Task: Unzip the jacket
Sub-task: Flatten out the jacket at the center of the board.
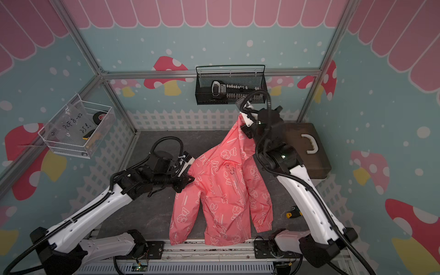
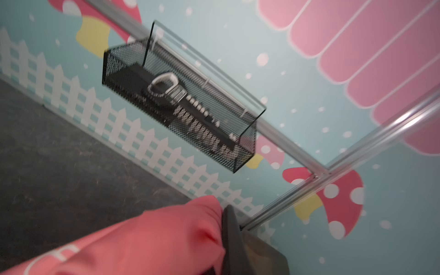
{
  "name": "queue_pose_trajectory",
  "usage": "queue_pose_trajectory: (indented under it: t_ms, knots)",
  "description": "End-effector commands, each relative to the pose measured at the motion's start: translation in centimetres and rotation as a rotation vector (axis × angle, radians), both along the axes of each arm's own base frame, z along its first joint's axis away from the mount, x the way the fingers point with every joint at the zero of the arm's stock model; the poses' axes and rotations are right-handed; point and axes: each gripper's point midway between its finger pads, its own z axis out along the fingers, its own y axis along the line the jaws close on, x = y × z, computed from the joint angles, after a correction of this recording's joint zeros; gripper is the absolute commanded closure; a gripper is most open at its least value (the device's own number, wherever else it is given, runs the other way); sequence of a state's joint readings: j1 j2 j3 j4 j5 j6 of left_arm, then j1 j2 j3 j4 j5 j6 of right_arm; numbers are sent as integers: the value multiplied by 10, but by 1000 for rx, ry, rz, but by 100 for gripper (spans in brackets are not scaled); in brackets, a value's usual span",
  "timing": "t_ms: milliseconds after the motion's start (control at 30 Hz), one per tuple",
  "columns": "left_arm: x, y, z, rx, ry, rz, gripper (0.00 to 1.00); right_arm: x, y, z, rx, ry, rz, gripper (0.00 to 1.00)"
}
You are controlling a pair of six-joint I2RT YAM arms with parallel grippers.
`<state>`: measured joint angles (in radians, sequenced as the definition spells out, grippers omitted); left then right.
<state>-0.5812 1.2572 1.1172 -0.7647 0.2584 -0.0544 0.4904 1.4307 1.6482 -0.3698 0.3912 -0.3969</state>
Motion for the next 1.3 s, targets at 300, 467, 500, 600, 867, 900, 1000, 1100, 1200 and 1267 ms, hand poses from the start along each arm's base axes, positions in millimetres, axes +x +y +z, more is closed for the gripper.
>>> queue_pose_trajectory:
  t_ms: [300, 467, 500, 600, 867, 900, 1000, 1100, 1200, 1267]
  knots:
    - [148, 123, -49, 435, -71, 503, 23, 154, 45, -209, -30, 515, -274, 1]
    - [129, 153, 10, 422, -206, 665, 10, 119, 12, -163, 185, 509, -258, 1]
    - [120, 153, 15, 396, -204, 666, 10, 108, 2, -153, 242, 497, -250, 2]
    - [88, 150, 11, 288, -153, 685, 10, 67, -30, -138, 363, 478, -283, 6]
    - [0, 116, -72, 82, 227, 801, 3, -31, -57, -199, 515, 607, -278, 13]
    - [-9, 112, -83, 77, 275, 824, 5, -41, -58, -210, 524, 629, -285, 14]
    - [-32, 108, -103, 73, 338, 886, 6, -61, -61, -238, 544, 688, -306, 16]
    - [-45, 112, -113, 77, 335, 931, 8, -74, -58, -260, 569, 745, -305, 20]
    - [-53, 116, -127, 105, 359, 942, 10, -82, -49, -288, 589, 822, -284, 29]
    - [-53, 117, -135, 132, 358, 935, 7, -85, -44, -302, 606, 864, -277, 34]
